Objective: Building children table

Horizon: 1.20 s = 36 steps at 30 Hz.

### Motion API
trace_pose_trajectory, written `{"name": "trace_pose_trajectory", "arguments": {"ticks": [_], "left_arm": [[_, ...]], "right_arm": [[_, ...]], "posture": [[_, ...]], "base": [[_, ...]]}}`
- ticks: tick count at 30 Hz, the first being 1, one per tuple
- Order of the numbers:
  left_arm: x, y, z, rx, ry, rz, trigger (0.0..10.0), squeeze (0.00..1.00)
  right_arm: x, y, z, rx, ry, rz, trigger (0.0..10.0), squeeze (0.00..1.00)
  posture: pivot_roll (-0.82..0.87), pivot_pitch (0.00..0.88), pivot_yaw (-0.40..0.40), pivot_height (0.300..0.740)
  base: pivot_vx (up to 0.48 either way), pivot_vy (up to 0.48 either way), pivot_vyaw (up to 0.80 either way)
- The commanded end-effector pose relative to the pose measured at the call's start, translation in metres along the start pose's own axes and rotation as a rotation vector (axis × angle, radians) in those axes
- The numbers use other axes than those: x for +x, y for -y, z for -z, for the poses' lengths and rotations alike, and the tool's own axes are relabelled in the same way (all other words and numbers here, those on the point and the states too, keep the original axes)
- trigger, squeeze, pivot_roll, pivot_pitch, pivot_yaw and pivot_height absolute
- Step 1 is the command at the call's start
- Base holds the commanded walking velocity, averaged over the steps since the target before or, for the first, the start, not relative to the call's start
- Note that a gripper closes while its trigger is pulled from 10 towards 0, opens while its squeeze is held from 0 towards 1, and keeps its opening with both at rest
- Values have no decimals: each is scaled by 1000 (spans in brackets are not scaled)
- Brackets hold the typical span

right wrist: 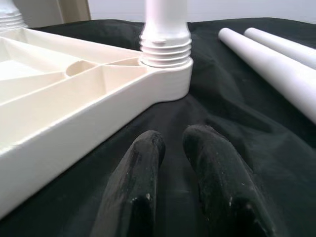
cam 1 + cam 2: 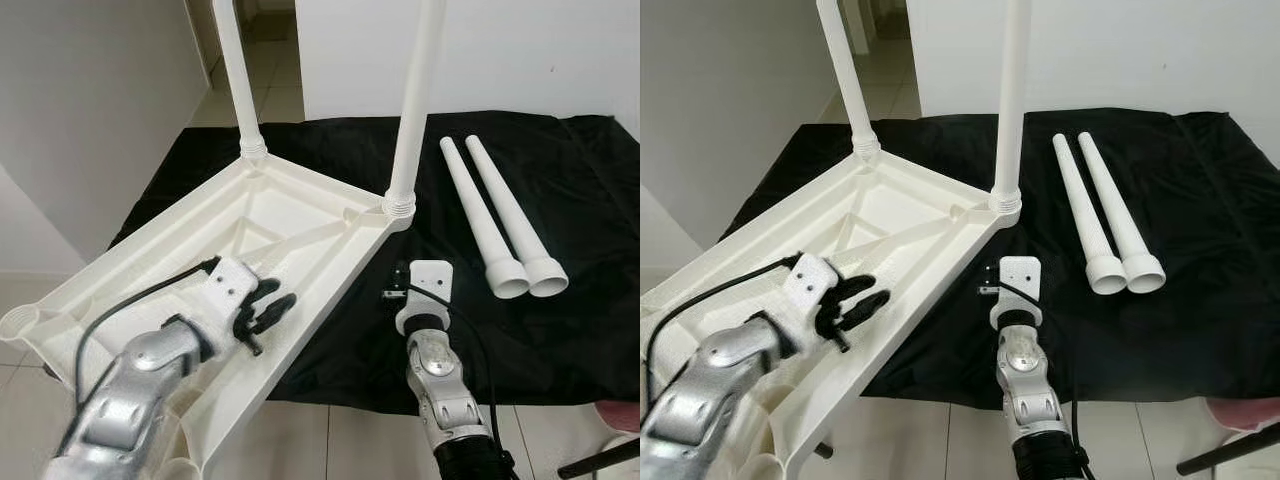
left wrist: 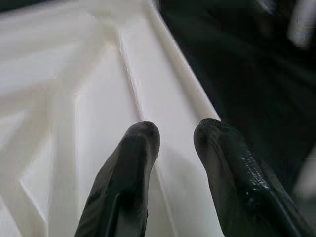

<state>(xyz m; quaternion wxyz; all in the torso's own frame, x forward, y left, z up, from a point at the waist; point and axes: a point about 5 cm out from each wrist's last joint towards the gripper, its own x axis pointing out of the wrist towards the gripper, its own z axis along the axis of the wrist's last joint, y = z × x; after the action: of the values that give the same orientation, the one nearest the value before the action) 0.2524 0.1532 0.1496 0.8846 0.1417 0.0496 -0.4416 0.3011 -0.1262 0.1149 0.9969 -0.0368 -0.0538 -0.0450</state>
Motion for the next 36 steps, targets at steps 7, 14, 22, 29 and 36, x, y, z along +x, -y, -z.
{"name": "trace_pose_trajectory", "arguments": {"ticks": [7,14,22,29,36], "left_arm": [[-36,-2,17,-15,-152,107,10000,0],[-47,2,24,-10,-228,128,10000,0],[-49,4,25,-29,-235,146,10000,0],[-50,6,20,-83,-202,167,10000,0],[-47,14,23,-96,-226,198,10000,0]], "right_arm": [[-3,-3,4,-1,-17,-17,10000,0],[-3,-4,4,-2,-19,-22,10000,0],[-3,-3,5,-3,-20,-22,10000,0],[-3,-3,5,-4,-20,-22,10000,0],[-2,-4,4,-3,-19,-24,10000,0]], "posture": [[-9,39,69,740],[-1,46,64,740],[-1,50,63,740],[-1,48,63,740],[-2,48,64,740]], "base": [[0,0,0],[0,0,0],[0,0,0],[0,0,0],[0,0,0]]}}
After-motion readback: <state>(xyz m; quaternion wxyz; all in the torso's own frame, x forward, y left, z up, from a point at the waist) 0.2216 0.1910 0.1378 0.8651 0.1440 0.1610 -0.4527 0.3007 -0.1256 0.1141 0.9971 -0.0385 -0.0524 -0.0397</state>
